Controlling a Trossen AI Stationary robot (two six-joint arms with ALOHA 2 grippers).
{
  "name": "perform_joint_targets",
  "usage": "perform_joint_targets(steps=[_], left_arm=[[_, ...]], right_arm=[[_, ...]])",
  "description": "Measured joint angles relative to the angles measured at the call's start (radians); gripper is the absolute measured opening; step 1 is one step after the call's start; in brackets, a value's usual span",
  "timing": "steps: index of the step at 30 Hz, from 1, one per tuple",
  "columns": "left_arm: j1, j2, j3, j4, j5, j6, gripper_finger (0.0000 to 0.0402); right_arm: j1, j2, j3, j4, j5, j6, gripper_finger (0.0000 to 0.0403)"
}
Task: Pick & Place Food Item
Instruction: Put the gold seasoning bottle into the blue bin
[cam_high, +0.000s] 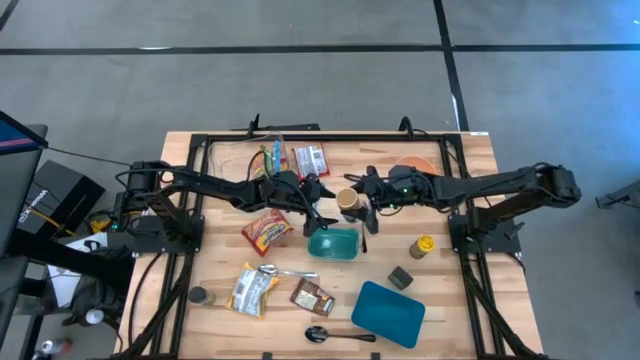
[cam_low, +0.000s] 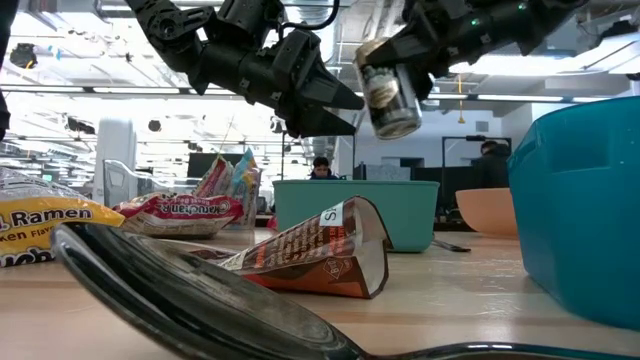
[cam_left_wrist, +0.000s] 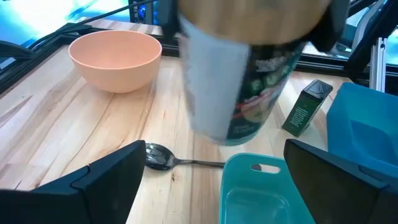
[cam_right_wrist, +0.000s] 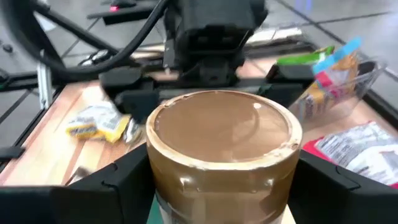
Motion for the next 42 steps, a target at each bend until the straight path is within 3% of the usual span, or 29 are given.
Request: perform_joint_targets(steps=[25,34,42], left_arm=[[0.0,0.0,0.0,0.004,-0.001,0.0,0.0374],[0.0,0.0,0.0,0.004,-0.001,0.0,0.0374],[0.0,0.0,0.0,0.005,-0.001,0.0,0.0374]], right_arm=[[0.34,-0.142,0.0,-0.137,0.008,-0.017,0.0282],[0.456,-0.142,0.0,-0.142,0.098,0.01,0.0282],[0.563,-0.142,0.0,-0.142,0.248,0.052,0.0282]])
